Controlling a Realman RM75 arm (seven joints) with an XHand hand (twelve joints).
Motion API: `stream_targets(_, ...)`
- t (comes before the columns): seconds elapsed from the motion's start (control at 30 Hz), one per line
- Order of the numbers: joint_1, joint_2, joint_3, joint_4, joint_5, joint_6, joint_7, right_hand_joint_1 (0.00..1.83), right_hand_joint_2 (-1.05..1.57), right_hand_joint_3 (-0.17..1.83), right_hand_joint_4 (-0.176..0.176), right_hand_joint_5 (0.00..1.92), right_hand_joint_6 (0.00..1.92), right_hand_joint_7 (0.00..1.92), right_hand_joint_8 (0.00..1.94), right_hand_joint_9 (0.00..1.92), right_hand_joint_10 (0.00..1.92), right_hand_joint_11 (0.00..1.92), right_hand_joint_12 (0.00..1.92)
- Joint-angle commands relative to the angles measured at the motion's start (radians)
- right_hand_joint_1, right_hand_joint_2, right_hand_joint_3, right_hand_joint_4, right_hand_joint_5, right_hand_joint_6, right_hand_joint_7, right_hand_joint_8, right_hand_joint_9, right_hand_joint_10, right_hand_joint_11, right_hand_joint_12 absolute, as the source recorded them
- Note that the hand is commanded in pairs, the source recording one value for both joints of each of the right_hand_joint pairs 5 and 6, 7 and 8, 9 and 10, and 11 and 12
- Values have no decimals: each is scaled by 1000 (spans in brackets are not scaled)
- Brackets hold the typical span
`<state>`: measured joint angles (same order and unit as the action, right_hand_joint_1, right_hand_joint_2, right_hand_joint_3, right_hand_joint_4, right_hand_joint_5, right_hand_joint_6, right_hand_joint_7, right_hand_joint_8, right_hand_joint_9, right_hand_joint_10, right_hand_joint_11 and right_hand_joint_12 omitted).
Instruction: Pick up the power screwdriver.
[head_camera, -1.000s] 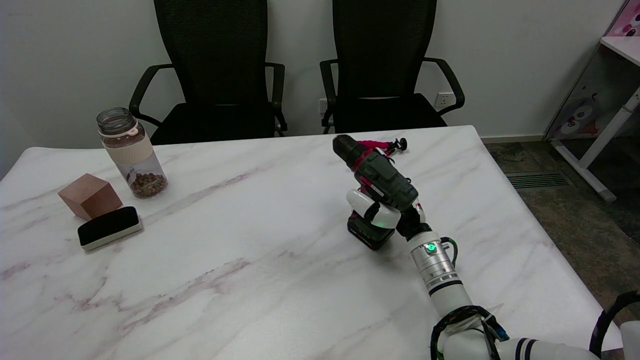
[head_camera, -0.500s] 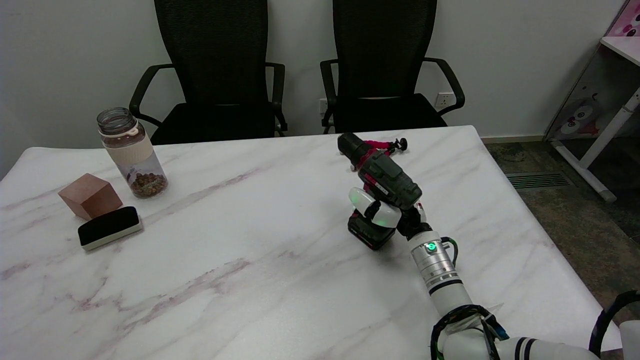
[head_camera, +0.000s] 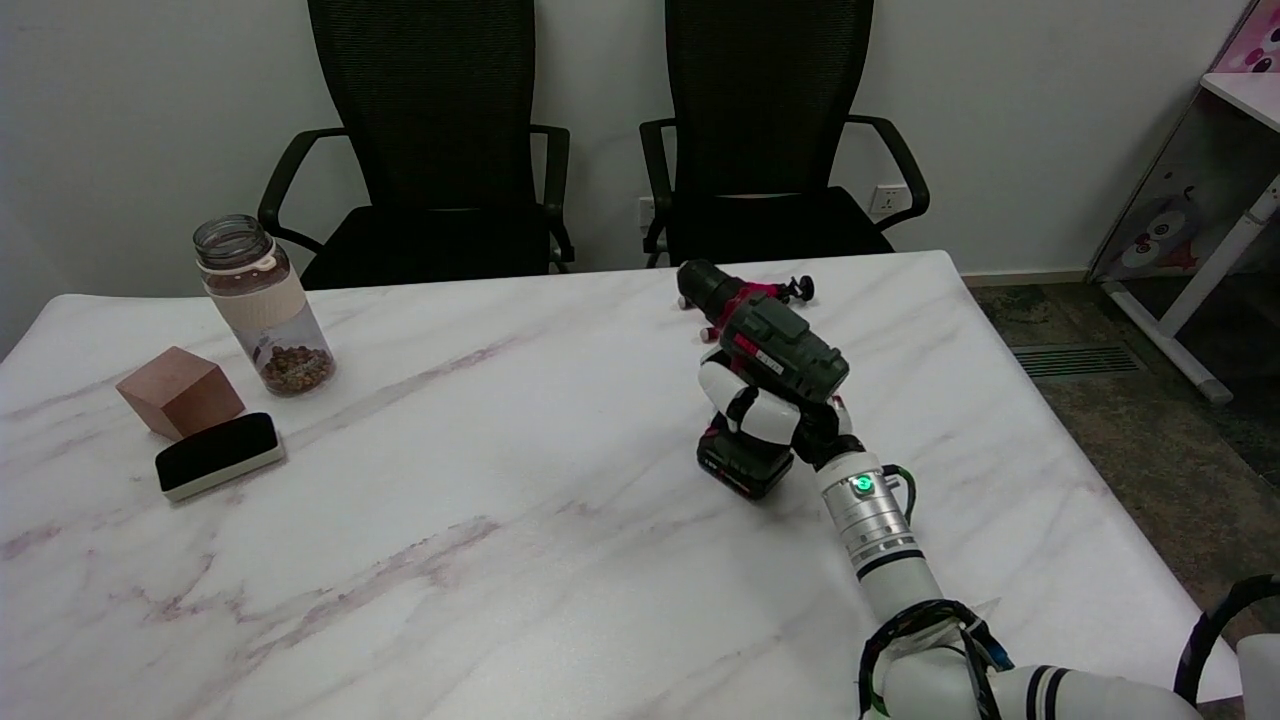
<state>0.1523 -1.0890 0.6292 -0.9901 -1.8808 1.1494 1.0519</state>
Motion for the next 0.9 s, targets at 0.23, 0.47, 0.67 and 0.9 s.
stream_targets(0.23,49,9,6,-35,-8,6,76,866,742,802,173,1331,1331,1331,1331,1843,1843,1920,1920)
stream_targets(0.47,62,13,6,-49,-8,3,79,822,786,810,176,1856,1856,1856,1856,1920,1920,1920,1920)
stream_targets(0.67,73,21,3,-62,-9,1,79,819,781,809,176,1920,1920,1920,1920,1920,1920,1920,1920)
stream_targets(0.9,103,48,-3,-101,-10,0,79,817,788,806,176,1920,1920,1920,1920,1920,1920,1920,1920)
